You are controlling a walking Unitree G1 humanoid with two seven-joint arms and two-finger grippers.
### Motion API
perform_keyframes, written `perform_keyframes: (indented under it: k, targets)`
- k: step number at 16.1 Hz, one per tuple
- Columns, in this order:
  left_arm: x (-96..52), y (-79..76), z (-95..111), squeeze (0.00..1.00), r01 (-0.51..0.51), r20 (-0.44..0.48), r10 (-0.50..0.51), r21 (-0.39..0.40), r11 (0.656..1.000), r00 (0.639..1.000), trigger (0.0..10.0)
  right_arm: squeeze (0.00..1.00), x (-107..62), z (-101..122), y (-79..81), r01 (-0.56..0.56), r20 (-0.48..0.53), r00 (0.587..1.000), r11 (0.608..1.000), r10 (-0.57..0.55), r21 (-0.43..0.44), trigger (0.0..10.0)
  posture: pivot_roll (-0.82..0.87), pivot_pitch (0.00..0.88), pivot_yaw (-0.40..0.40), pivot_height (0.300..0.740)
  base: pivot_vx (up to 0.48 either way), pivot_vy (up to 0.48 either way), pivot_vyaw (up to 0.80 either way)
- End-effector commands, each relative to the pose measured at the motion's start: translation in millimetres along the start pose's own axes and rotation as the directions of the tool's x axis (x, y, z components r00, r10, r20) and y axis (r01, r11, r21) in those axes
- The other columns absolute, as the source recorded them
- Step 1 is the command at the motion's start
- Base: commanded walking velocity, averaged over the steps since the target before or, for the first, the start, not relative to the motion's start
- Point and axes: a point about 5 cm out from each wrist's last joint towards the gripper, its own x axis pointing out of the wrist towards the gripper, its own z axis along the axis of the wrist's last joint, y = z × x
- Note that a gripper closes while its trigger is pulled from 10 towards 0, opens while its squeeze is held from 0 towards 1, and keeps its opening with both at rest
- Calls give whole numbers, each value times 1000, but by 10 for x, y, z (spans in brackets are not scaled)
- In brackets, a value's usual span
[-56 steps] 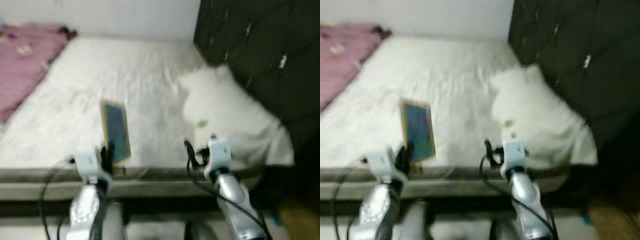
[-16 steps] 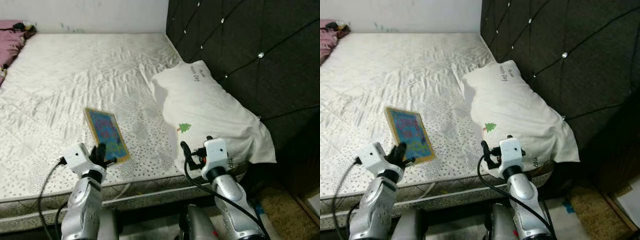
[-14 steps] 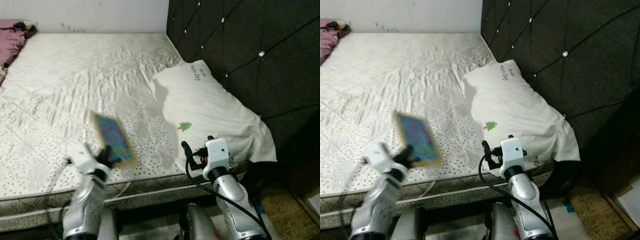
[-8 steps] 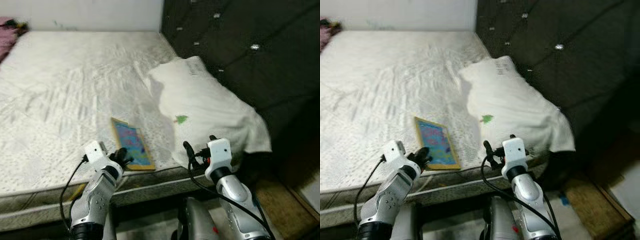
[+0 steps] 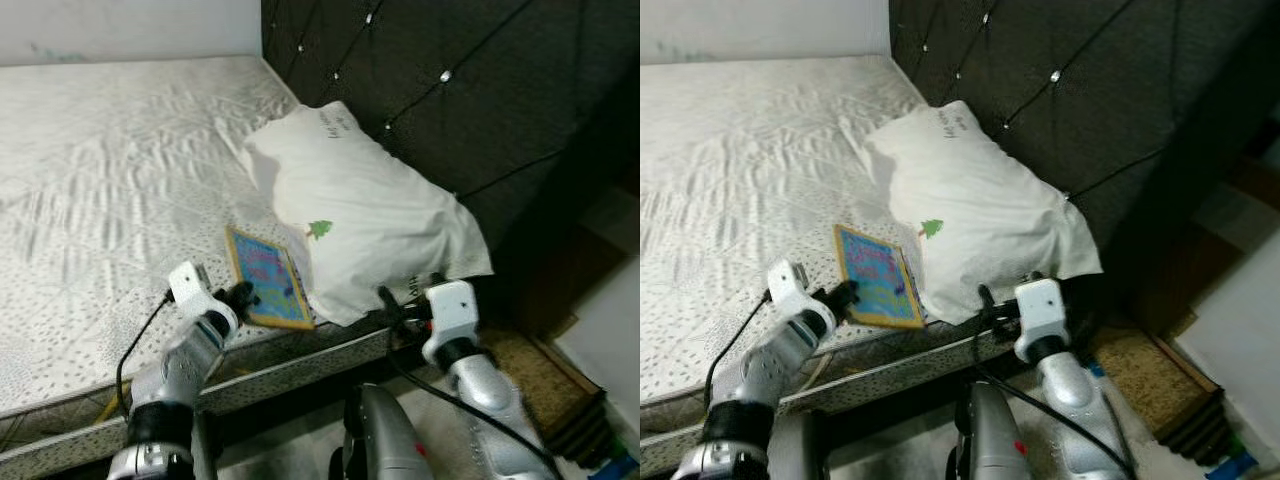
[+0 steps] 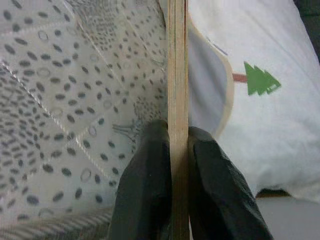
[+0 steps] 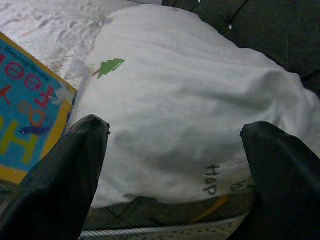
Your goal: Clean up the room
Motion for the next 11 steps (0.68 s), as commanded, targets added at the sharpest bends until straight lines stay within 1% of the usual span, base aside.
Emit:
perform_keyframes:
  k: [1,2,4,6,7,8,10,11]
  targets:
    - [25,0,46,0,17,12,-17,8,1000,1000,10000,0,-52,33,-83,11,3,1000,1000,-11,-14,10000,-112,73,-104,571,0,0,0]
    - [45,35,123,0,-5,51,5,9,1000,999,10000,0,-116,19,-146,13,-8,1000,999,-13,-34,10000,-122,75,-109,571,0,0,0]
    - [63,47,149,0,1,56,-1,2,1000,998,10000,0,-150,12,-186,19,-17,1000,999,-20,-43,10000,-124,74,-112,571,0,0,0]
    - [85,103,85,0,6,27,-5,-27,1000,1000,10000,0,-152,25,-178,16,-20,1000,999,-17,-45,10000,-128,76,-112,571,0,0,0]
    - [91,111,49,0,23,9,-22,-70,997,1000,10000,0,-146,32,-175,15,-19,1000,999,-16,-44,10000,-127,76,-117,571,0,0,0]
    - [111,185,-30,0,10,-32,-14,-109,994,999,10000,0,-143,55,-164,10,-18,1000,999,-11,-42,10000,-132,77,-117,571,0,0,0]
    - [133,181,-8,0,28,-44,-34,-130,991,998,10000,0,-170,70,-179,0,-17,1000,999,-1,-42,10000,-136,78,-118,571,0,0,0]
    - [146,201,15,0,20,-55,-27,-128,992,998,10000,0,-199,92,-197,-20,-17,1000,999,20,-30,10000,-140,77,-118,571,0,0,0]
